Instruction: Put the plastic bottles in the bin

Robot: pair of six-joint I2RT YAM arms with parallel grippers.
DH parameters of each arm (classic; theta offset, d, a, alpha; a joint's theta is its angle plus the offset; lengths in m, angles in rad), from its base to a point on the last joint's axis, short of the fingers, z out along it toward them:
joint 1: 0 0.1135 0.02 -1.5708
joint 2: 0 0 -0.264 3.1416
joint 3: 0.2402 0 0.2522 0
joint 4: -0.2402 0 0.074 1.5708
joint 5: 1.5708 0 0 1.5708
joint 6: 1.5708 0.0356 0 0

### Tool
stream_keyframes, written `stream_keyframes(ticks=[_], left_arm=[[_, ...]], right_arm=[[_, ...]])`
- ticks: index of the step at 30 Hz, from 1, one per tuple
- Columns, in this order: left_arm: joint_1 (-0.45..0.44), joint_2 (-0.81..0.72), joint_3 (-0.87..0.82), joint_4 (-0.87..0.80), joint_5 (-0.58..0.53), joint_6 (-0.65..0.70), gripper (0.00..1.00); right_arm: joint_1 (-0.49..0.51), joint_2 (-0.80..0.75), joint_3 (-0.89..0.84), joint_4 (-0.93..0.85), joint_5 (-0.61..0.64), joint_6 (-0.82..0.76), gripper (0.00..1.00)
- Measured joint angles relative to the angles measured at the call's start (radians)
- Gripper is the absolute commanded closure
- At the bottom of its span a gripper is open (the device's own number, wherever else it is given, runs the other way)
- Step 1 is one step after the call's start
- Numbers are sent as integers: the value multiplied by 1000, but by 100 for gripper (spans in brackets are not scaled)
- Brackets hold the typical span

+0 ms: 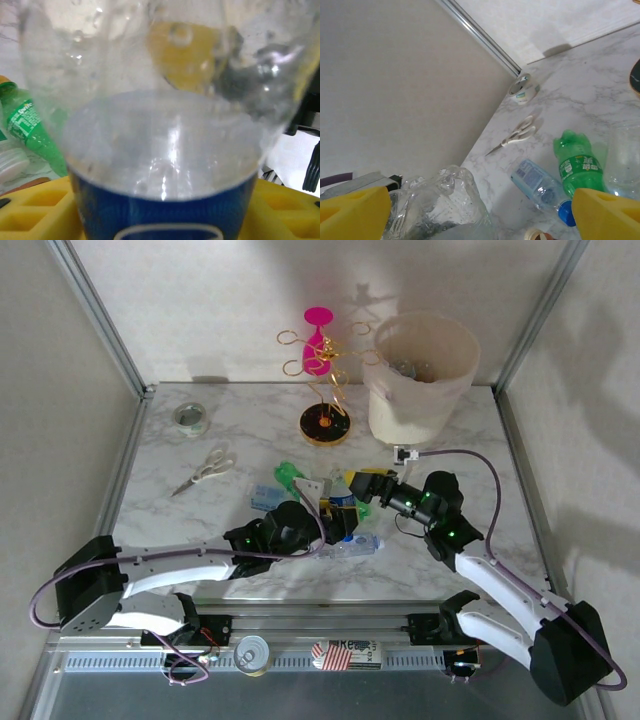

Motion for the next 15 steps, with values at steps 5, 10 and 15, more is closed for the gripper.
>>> stream_keyframes(ticks=[5, 10, 15], left_arm=[[2, 28, 9, 7, 19, 3, 39], [2, 33, 10, 7, 22, 11, 39], [14, 33, 23, 2, 34, 31, 40]], right_arm=[[2, 19, 9, 3, -7, -5, 7], [3, 16, 9, -2, -16, -33, 6], [5, -24, 10, -36, -37, -80, 6]])
